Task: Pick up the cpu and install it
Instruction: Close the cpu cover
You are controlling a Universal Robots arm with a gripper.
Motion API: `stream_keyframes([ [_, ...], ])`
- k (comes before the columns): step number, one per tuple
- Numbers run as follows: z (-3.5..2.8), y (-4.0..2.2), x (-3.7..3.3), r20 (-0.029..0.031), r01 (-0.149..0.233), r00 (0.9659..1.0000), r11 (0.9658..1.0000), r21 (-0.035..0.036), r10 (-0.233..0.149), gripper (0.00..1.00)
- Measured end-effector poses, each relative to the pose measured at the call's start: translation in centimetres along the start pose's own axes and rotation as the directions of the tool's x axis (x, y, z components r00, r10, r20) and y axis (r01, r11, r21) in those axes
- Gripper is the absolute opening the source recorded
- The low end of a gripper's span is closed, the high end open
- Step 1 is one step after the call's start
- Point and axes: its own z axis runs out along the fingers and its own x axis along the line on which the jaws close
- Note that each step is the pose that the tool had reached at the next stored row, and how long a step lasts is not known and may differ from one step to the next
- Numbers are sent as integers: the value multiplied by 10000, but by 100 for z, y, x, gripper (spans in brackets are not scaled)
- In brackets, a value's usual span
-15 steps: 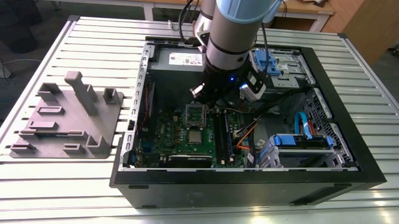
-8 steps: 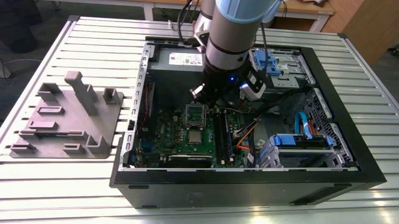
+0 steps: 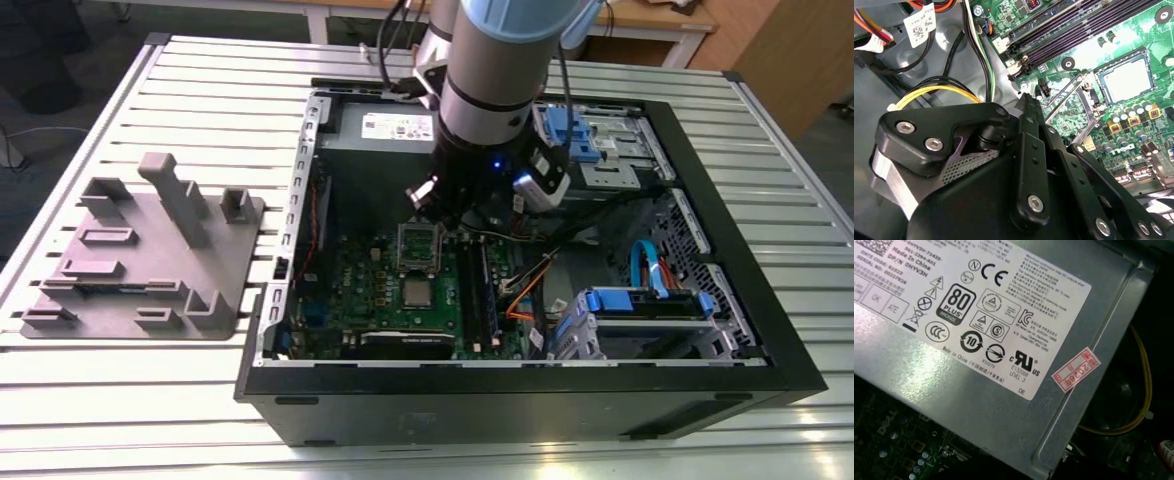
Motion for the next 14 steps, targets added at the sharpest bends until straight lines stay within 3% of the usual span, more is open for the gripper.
stream_keyframes([
  [8, -26, 2, -2, 7, 173, 9998, 9998, -40, -173, 11],
  [14, 2, -15, -32, -29, 483, 9988, 9988, -53, -483, 11],
])
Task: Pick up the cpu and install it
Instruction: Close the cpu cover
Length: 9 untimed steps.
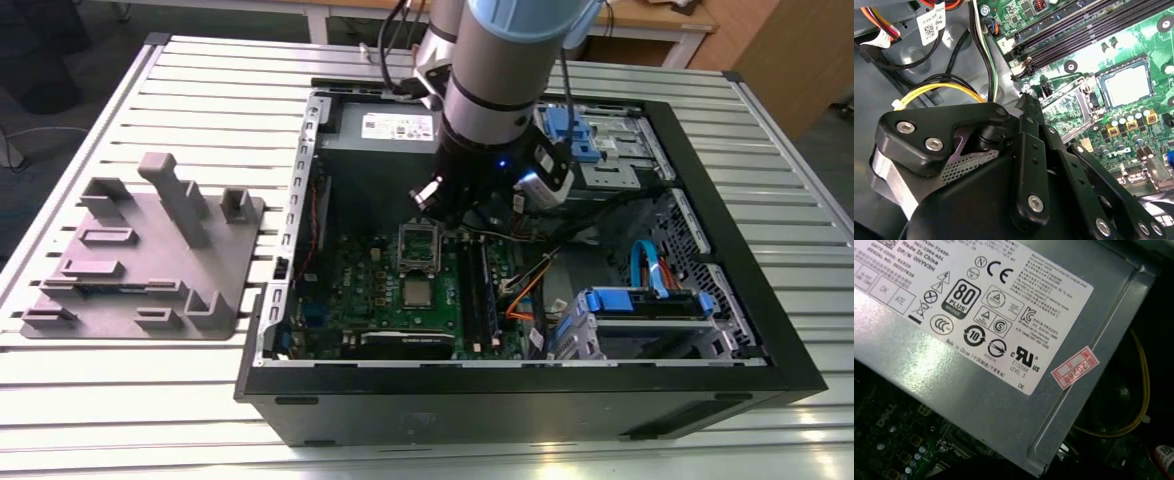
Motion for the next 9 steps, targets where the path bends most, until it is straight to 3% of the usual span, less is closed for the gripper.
stream_keyframes([
  [9, 75, 18, -17, -58, 548, 9985, 9985, -32, -548, 11],
])
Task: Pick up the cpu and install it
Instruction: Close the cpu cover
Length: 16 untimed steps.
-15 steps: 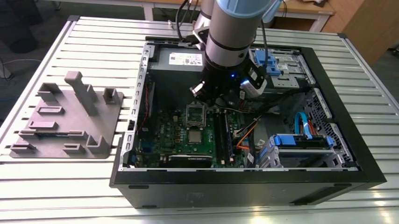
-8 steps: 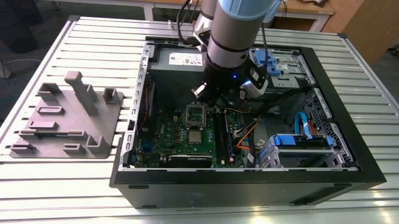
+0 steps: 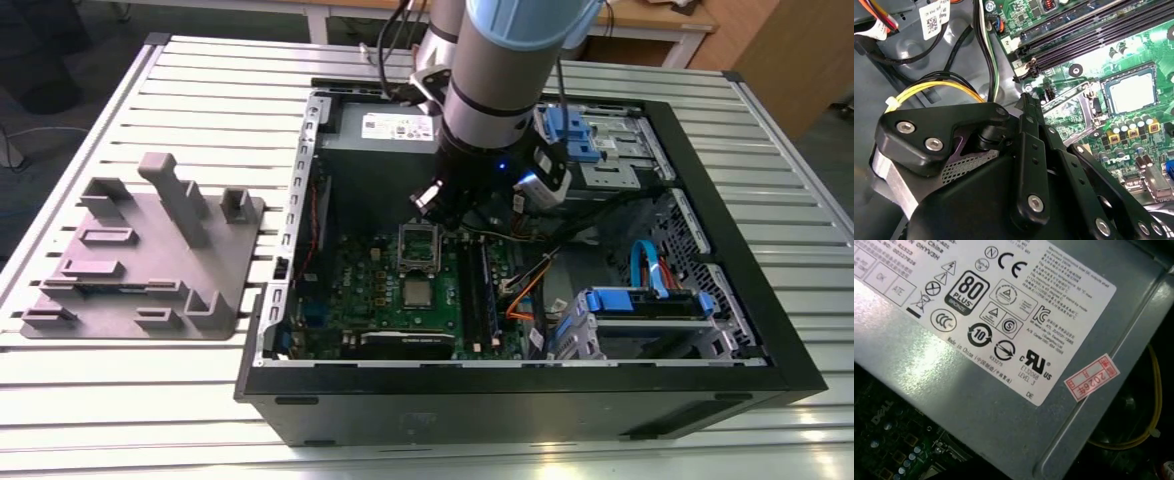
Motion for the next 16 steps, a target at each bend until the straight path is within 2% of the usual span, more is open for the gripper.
stream_keyframes([
  [16, 84, -11, -18, 56, 80, 10000, 9999, -96, -80, 11],
])
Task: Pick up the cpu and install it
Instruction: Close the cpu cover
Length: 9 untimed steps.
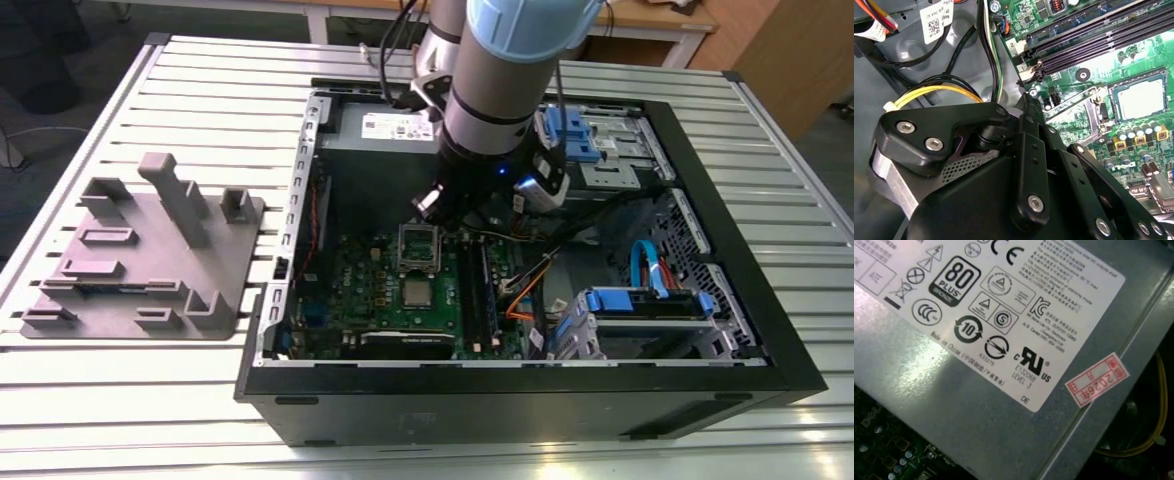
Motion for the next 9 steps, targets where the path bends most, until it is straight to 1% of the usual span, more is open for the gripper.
stream_keyframes([
  [6, 19, 1, 3, 12, 46, 10000, 10000, -29, -46, 11],
  [9, 21, 7, 23, 29, 74, 10000, 10000, -26, -73, 11],
])
